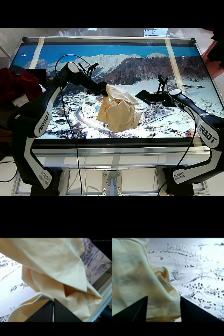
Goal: Fold the shirts.
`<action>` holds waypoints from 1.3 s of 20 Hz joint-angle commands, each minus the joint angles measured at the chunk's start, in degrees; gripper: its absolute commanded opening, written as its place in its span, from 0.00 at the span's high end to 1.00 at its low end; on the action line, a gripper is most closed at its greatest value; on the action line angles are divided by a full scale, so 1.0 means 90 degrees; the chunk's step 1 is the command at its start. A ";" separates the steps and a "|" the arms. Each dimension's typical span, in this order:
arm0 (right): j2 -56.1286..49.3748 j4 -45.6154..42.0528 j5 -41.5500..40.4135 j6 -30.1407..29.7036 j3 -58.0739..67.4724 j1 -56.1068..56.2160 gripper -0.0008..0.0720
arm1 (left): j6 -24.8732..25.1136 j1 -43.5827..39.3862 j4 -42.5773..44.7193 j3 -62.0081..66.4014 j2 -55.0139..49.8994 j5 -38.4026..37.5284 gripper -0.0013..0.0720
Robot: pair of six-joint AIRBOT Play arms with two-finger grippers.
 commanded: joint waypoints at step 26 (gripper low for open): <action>0.4286 -0.5440 0.4303 0.1671 0.3315 -0.0952 0.95 | 0.0146 0.0877 0.3504 0.1938 0.3577 -0.1311 0.97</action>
